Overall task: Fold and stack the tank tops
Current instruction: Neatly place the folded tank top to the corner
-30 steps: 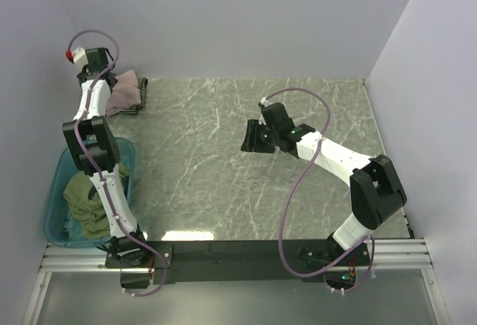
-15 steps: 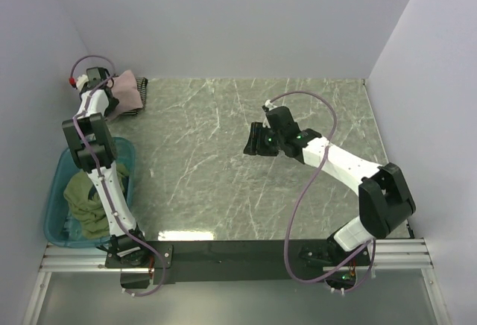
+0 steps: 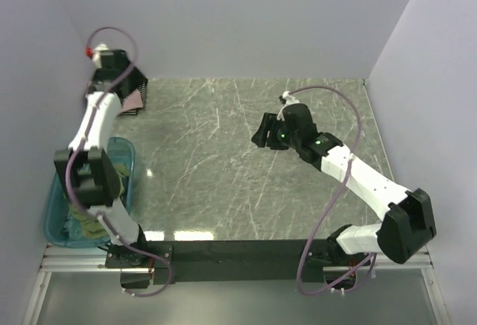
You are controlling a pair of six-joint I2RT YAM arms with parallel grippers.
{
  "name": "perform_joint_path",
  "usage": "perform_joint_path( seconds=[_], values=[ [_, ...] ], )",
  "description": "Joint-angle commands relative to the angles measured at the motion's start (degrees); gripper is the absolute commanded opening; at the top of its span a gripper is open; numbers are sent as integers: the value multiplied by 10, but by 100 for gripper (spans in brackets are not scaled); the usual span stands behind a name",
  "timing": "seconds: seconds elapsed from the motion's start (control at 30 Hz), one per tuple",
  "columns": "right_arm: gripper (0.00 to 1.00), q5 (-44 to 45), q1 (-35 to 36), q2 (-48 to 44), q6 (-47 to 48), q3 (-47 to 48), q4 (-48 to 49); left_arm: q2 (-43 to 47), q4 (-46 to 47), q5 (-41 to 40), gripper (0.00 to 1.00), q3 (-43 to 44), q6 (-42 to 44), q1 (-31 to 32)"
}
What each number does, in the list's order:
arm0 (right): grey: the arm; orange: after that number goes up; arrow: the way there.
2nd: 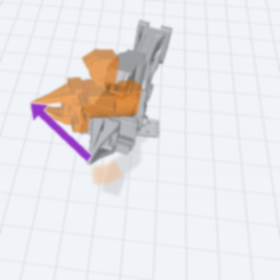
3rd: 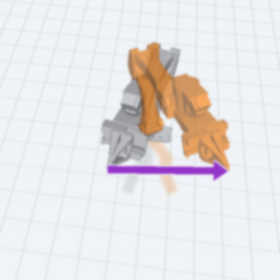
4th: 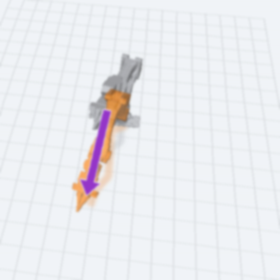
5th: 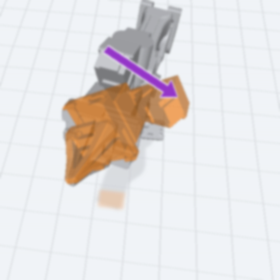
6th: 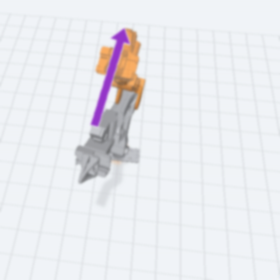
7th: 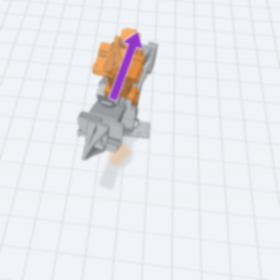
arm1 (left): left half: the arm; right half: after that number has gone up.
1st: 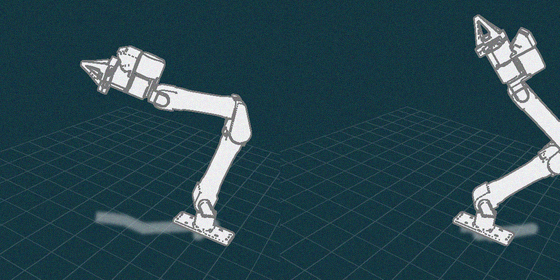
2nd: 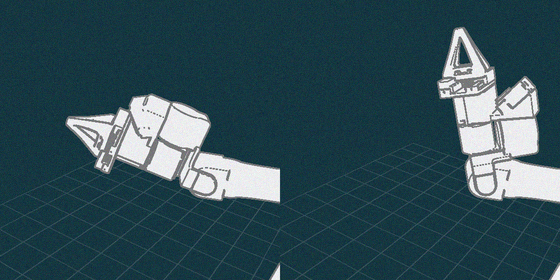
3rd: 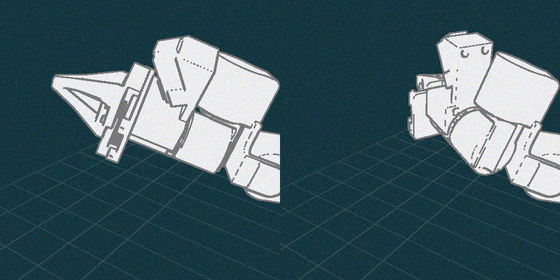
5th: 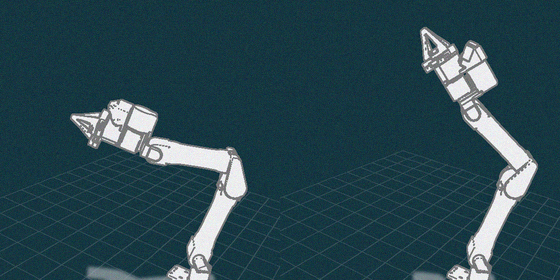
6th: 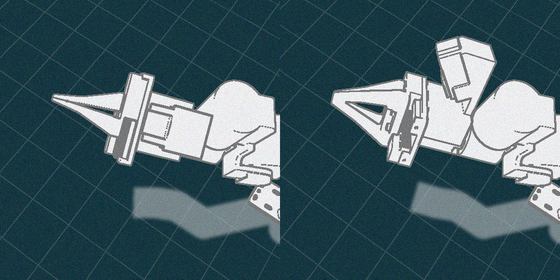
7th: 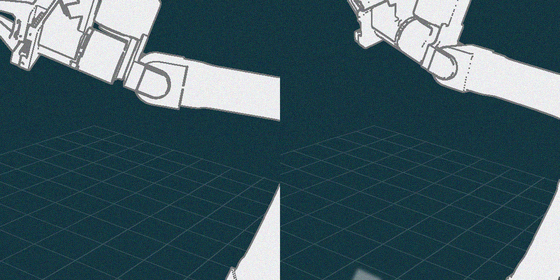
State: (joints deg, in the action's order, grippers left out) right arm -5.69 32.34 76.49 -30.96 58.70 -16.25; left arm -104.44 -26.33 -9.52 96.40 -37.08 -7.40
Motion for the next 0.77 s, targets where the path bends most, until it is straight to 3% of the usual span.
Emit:
perform_joint_path(
  seconds=[0.0,0.1,0.13,0.23,0.33,0.47,0.73],
  values=[
    [64,37,-21,-51,-9,-2,10,122,24,27,67,-106,4,99],
    [70,51,-28,-91,-16,-12,11,211,46,27,67,-207,-4,193],
    [78,53,-29,-110,-17,-18,11,230,45,21,67,-227,-5,247],
    [80,76,-29,-145,-23,-32,4,293,54,-6,67,-298,-11,352],
    [83,104,-28,-175,-25,-51,-15,348,69,-26,67,-361,-26,417],
    [88,144,-29,-224,-30,-99,-12,402,79,-23,67,-415,-33,446],
    [90,158,-29,-263,-29,-119,-20,420,49,-33,67,-405,-20,455]
  ],
)
